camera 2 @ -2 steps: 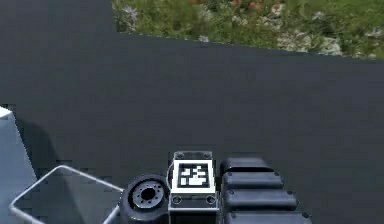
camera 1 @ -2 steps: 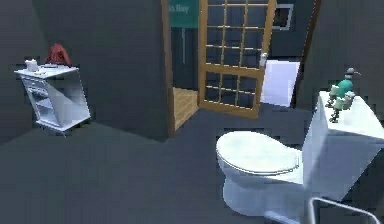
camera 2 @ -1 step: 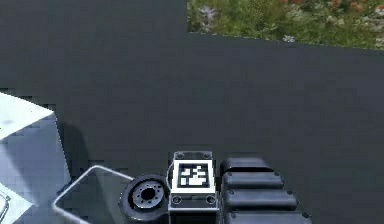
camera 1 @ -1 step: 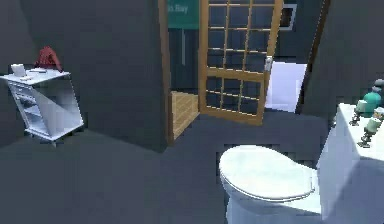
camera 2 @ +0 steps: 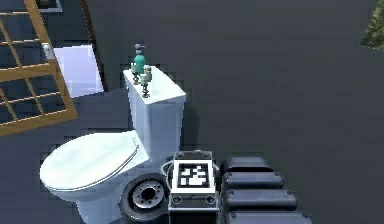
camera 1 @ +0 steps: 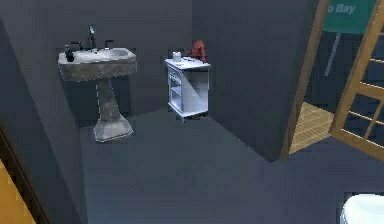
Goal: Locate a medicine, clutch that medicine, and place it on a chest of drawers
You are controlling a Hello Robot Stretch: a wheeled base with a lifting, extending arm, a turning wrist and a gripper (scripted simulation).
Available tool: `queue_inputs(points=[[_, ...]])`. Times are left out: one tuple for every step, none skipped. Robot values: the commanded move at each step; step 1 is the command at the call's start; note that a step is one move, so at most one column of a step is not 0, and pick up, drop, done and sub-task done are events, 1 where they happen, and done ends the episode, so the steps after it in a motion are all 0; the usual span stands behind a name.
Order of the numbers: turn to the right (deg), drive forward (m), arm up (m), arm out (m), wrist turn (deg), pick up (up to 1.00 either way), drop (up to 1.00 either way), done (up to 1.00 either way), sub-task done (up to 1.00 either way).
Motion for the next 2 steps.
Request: queue_inputs(points=[[0.0,0.3,0.0,0.0,0.0,0.0,0.0,0.0,0.0],[3.0,0.0,0.0,0.0,0.0,0.0,0.0,0.0,0.0]])
